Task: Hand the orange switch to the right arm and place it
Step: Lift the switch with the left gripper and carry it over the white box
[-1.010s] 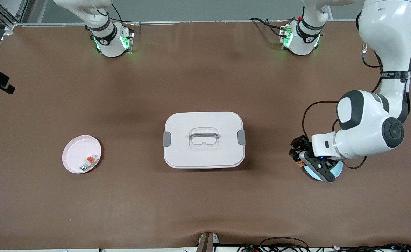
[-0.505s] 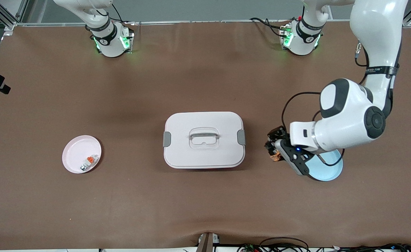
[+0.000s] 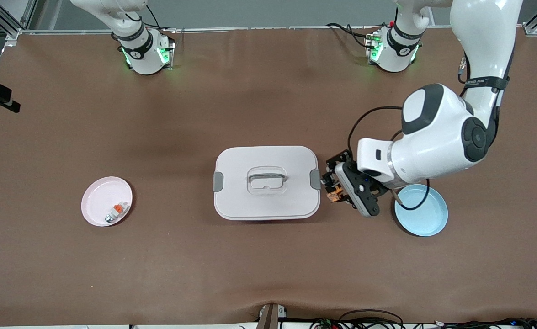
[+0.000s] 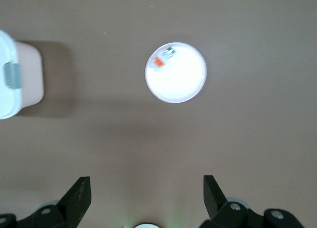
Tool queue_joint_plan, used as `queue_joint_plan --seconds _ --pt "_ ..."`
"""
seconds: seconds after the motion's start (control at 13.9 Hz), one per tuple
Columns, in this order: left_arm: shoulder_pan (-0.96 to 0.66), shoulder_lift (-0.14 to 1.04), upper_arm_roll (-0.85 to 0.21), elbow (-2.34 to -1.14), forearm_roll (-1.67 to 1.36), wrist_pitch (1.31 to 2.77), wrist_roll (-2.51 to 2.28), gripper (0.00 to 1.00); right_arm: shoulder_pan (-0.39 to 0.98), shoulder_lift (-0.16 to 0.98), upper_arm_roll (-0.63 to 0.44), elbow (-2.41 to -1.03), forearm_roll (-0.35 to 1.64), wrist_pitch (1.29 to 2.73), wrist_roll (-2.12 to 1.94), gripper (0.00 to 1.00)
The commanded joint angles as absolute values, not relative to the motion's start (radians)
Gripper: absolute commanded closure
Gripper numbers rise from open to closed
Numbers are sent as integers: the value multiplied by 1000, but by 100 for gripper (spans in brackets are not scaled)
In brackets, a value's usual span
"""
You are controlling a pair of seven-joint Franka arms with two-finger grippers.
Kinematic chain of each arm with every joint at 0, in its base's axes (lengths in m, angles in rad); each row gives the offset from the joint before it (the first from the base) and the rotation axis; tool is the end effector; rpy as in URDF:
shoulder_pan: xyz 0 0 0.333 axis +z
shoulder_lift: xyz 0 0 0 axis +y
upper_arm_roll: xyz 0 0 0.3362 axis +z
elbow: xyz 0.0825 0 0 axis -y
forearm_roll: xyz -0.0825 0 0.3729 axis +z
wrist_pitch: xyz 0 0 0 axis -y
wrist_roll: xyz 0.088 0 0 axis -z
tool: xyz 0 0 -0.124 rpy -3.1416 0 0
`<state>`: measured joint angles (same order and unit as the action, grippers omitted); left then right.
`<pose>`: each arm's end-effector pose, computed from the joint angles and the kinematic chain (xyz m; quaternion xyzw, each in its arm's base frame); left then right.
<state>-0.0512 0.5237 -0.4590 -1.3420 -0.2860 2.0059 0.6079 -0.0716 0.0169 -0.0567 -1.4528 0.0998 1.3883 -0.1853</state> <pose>0.6515 -0.3062 0.4802 0.8605 -0.4392 0.1044 0.2360 0.5258 -0.0537 0.6574 -0.9973 -0.0355 0.0325 0.0546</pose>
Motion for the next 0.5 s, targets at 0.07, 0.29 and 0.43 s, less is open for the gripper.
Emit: queue_joint_plan --seconds 0.07,0.29,0.43 --pt "-49 526 -531 -1325 -307 1991 322 100 -55 21 -54 -1479 288 1324 -169 0" --pt "-51 529 -587 -1322 -307 1999 -59 100 -22 76 -54 -1496 480 1316 -31 0" --pt "-51 531 -609 -1307 -307 2011 -258 100 38 97 -54 -1497 518 1334 46 0"
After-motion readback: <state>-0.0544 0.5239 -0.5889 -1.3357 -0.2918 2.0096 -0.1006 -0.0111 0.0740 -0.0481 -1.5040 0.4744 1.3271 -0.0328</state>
